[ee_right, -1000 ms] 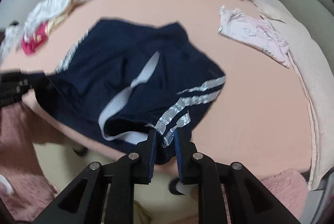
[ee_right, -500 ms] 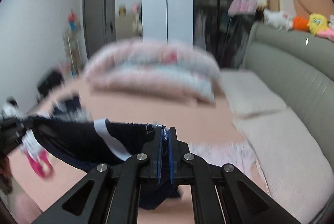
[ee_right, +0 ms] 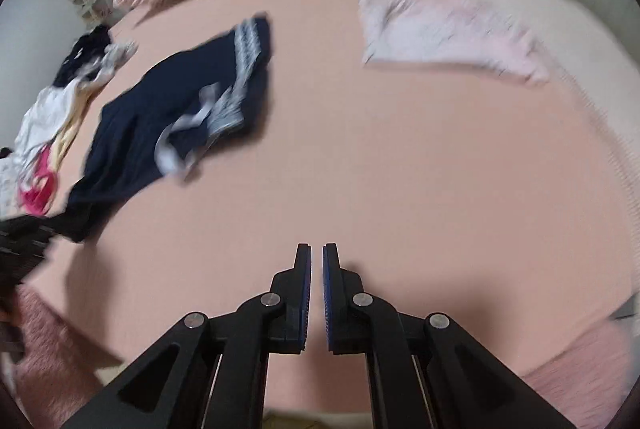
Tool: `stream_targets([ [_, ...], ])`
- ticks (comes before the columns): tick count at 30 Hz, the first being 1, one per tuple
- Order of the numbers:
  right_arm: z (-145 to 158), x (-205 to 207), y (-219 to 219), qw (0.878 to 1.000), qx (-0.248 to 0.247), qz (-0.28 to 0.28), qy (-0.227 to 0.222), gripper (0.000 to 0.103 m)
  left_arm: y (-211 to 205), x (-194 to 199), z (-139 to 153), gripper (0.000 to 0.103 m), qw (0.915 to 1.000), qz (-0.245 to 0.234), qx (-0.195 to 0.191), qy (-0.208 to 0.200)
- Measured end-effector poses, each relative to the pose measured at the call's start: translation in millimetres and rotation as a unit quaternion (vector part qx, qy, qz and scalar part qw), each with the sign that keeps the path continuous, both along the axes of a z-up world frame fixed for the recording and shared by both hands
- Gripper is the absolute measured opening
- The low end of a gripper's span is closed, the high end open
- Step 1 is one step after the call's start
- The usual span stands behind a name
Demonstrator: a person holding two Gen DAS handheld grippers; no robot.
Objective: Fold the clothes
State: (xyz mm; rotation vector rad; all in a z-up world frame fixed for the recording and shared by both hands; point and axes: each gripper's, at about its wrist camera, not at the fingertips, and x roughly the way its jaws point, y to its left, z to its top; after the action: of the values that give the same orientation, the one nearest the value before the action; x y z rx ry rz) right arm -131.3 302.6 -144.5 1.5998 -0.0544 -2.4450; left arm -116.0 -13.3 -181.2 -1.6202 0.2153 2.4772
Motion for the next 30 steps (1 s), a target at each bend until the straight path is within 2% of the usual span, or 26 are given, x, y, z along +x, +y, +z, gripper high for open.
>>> stream_targets([
  [2, 4, -2, -14, 0.999, 0.008, 0.031, 0.013, 0.006, -8, 5, 5, 0.026, 0.9994, 0.021, 0.025, 0.008],
  [3, 10, -7, -22, 0.998, 0.024, 0.042, 0.027, 0.006, -14, 6, 10, 0.043, 0.9984, 0.033, 0.043, 0.011],
  [4, 13, -13, -26, 0.998, 0.022, 0.045, 0.034, 0.007, -22, 9, 19, 0.053, 0.9968, 0.046, 0.063, 0.018],
  [5, 17, -18, -30, 0.998, 0.019, 0.047, 0.041, 0.01, -26, 12, 26, 0.053, 0.9945, 0.058, 0.083, 0.029],
  [7, 21, -34, -33, 0.998, -0.008, 0.035, 0.048, 0.027, -38, 17, 39, 0.053, 0.9879, 0.082, 0.121, 0.051],
  [8, 21, -44, -38, 0.998, -0.014, 0.034, 0.048, 0.039, -43, 23, 43, 0.053, 0.9831, 0.098, 0.143, 0.058],
  [9, 21, -55, -42, 0.998, -0.019, 0.032, 0.048, 0.042, -51, 27, 44, 0.053, 0.9752, 0.115, 0.179, 0.06],
  [13, 13, -96, -65, 0.998, -0.023, 0.042, 0.035, 0.042, -78, 31, 31, 0.053, 0.9354, 0.202, 0.288, 0.037],
  [15, -2, -114, -70, 0.999, -0.017, 0.035, 0.014, 0.043, -87, 25, 12, 0.053, 0.9186, 0.232, 0.32, 0.006],
  [18, -32, -138, -78, 0.999, -0.007, 0.03, -0.037, 0.043, -82, 11, -11, 0.05, 0.9103, 0.24, 0.336, -0.031],
  [19, -41, -140, -82, 0.998, -0.015, 0.037, -0.052, 0.04, -77, 7, -17, 0.043, 0.9073, 0.235, 0.346, -0.041],
  [20, -47, -140, -86, 0.996, -0.025, 0.053, -0.062, 0.027, -73, 4, -22, 0.035, 0.9047, 0.231, 0.355, -0.051],
  [21, -46, -137, -90, 0.997, -0.018, 0.065, -0.049, 0.018, -68, 2, -21, 0.015, 0.9087, 0.227, 0.346, -0.055],
  [22, -43, -133, -91, 0.995, -0.03, 0.077, -0.049, 0.009, -64, 1, -20, 0.013, 0.9127, 0.224, 0.337, -0.058],
  [24, -29, -120, -84, 0.996, -0.037, 0.078, -0.033, 0.009, -56, -1, -17, 0.012, 0.9201, 0.216, 0.32, -0.064],
  [26, -14, -107, -75, 0.996, -0.042, 0.076, -0.013, 0.009, -60, 5, 2, 0.012, 0.9251, 0.206, 0.316, -0.044],
  [28, 7, -88, -52, 0.995, -0.069, 0.064, 0.007, 0.009, -63, 12, 21, 0.012, 0.9302, 0.192, 0.311, -0.029],
  [30, 23, -59, -29, 0.993, -0.108, 0.053, 0.006, 0.008, -64, 20, 40, 0.012, 0.9357, 0.172, 0.307, -0.026],
])
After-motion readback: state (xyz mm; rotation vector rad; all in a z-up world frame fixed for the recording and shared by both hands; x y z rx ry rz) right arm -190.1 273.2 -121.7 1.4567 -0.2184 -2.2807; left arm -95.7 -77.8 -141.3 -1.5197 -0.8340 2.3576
